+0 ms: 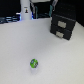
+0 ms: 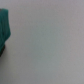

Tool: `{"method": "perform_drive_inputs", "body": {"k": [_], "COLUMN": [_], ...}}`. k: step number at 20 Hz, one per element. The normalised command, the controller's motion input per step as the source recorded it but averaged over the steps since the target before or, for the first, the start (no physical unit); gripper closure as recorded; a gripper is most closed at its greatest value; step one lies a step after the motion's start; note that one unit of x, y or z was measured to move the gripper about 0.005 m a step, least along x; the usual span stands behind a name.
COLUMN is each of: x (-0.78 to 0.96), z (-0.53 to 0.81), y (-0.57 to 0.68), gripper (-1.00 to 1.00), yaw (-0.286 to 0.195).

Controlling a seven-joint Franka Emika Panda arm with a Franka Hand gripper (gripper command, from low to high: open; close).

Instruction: Open the kcup holder, insert the kcup into the holder, and close the kcup holder

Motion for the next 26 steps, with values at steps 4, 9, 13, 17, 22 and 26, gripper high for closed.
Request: {"method": "perform_drive_inputs", "body": {"k": [4,9,13,17,22,26], "x": [-0.24,-0.21,-0.14,-0.19,-0.15,-0.09], "z": [0.06,0.00,0.00,-0.06,-0.13,-0.18], "y": [0.64,0.74,0.80,0.79,0.77,0.70], "gripper": [-1.00,-1.00,-1.00,-1.00,-1.00,-1.00], "yaw": [-0.155,-0.165,-0.170,-0.166,-0.176,-0.174]}}
